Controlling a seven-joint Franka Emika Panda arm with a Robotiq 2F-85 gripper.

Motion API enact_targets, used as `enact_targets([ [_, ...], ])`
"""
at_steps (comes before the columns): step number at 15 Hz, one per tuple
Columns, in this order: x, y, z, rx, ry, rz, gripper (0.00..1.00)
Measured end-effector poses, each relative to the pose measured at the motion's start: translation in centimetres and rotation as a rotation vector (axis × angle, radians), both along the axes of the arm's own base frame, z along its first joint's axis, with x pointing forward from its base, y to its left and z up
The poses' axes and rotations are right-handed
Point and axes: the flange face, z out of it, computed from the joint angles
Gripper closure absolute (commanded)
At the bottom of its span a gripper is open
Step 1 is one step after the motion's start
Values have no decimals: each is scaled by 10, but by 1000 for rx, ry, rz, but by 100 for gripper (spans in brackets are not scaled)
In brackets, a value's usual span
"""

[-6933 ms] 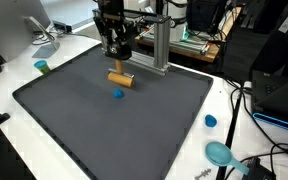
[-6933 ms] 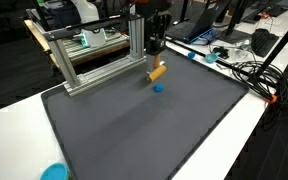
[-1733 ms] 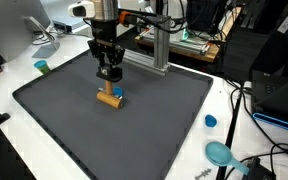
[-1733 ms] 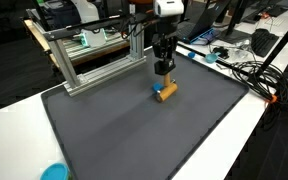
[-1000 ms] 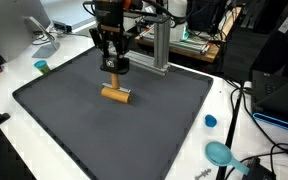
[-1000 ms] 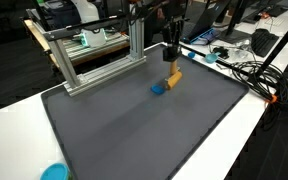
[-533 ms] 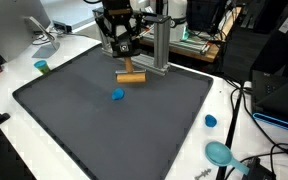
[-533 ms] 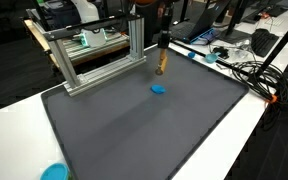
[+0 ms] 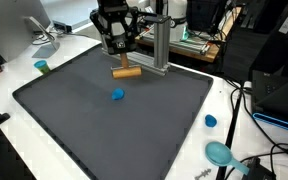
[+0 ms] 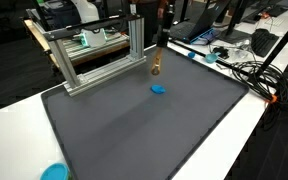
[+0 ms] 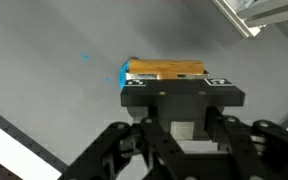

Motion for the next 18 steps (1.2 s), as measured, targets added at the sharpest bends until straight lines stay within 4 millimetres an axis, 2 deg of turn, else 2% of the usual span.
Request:
enact_targets([
  [3, 0, 4, 1, 42, 10, 120, 78],
  [12, 0, 8, 26, 140, 47, 605, 78],
  [13, 0, 7, 29, 152, 58, 657, 53],
  [15, 0, 4, 33, 171, 97, 728, 53],
  [16, 1, 4, 34, 175, 105, 743, 78],
  [18, 2, 4, 33, 177, 109, 750, 78],
])
